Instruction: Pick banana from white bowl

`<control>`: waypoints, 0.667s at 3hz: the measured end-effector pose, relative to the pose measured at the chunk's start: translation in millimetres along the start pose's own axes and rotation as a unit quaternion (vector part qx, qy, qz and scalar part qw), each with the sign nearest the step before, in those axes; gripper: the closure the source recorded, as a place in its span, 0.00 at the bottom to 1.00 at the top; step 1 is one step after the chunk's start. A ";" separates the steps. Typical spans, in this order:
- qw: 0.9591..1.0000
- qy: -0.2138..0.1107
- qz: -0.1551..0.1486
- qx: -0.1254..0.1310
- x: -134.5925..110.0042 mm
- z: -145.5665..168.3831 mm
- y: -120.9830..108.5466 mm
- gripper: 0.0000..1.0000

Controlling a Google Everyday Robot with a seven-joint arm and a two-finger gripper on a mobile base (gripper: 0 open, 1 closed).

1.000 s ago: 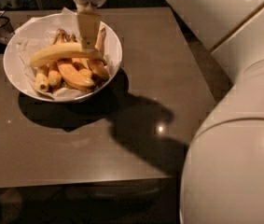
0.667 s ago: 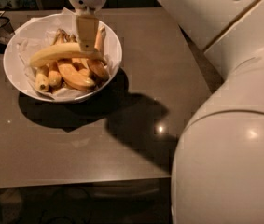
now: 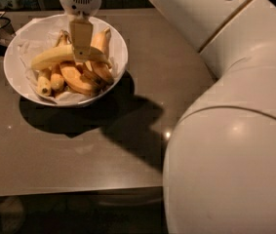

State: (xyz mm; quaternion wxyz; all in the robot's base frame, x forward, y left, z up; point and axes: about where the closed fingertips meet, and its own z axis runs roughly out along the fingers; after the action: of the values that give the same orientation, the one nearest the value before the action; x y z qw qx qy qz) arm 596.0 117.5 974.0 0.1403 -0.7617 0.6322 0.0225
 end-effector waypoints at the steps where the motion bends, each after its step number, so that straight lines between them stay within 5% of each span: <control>1: 1.000 -0.010 0.004 -0.015 -10.4 8.1 2.4 0.35; 2: 0.999 -0.021 0.013 -0.029 -18.3 17.1 4.3 0.36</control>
Offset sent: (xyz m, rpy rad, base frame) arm -0.0275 0.0086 -0.0234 -0.0316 0.1830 -0.0087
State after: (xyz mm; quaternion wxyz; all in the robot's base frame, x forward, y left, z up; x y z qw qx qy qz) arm 590.6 138.5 960.7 0.1307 -0.7563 0.6383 0.0586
